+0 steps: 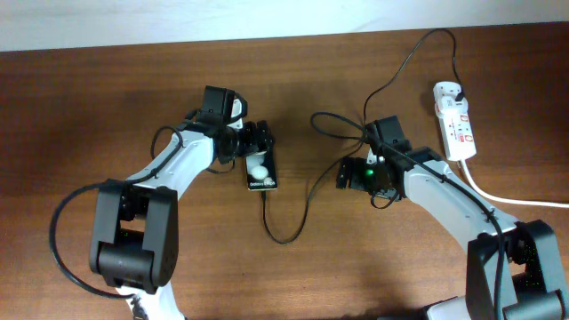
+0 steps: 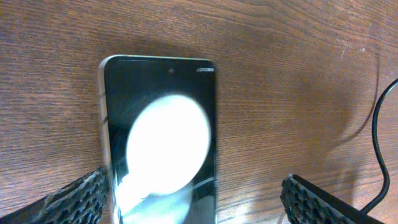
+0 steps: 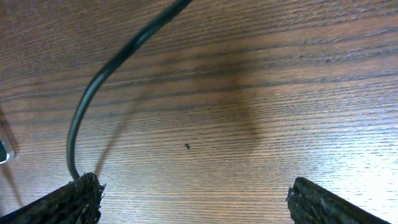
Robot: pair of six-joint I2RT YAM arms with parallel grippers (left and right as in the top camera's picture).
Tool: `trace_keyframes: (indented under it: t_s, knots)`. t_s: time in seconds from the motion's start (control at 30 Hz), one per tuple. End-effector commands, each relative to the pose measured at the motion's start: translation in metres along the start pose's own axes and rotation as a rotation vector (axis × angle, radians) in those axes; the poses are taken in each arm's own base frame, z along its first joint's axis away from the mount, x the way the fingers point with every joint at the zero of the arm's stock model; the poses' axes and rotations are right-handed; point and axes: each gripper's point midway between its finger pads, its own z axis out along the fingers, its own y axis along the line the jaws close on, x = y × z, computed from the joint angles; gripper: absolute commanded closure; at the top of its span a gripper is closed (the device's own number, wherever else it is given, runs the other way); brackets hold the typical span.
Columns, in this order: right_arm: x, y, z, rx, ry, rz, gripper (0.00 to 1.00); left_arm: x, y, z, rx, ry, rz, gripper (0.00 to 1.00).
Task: Plug charger to phone and switch on socket
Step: 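Release the plug with the right gripper and lower the phone flat with the left, then move the right gripper over to the white power strip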
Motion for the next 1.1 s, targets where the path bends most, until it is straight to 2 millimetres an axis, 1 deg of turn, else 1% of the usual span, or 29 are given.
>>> trace_keyframes:
  t_s: [0.0,0.47,0.57,0.63,0.67,0.73,1.07]
  knots:
    - [-0.003,-0.002,-0.003,0.008,-0.020,-0.010,0.01,0.000,-0.002,0.000,-0.001,-0.003,0.011,0.00]
    - [-0.003,-0.002,-0.003,0.008,-0.020,-0.010,0.01,-0.002,-0.001,0.000,0.000,-0.010,0.010,0.01]
    - [-0.003,-0.002,-0.003,0.008,-0.020,-0.010,0.01,-0.010,0.012,-0.004,-0.017,-0.026,-0.016,0.01]
    - [-0.003,-0.002,-0.003,0.008,-0.020,-0.010,0.01,-0.018,0.034,-0.009,-0.085,-0.054,-0.045,0.01]
    - [-0.003,-0.002,-0.003,0.008,-0.020,-0.010,0.01,-0.018,0.040,-0.011,-0.093,-0.052,-0.058,0.01]
    - [-0.003,-0.002,-0.003,0.008,-0.020,-0.010,0.01,-0.019,0.043,-0.012,-0.096,-0.053,-0.065,0.01]
    - [-0.003,-0.002,-0.003,0.008,-0.020,-0.010,0.01,-0.019,0.040,-0.011,-0.092,-0.056,-0.059,0.01]
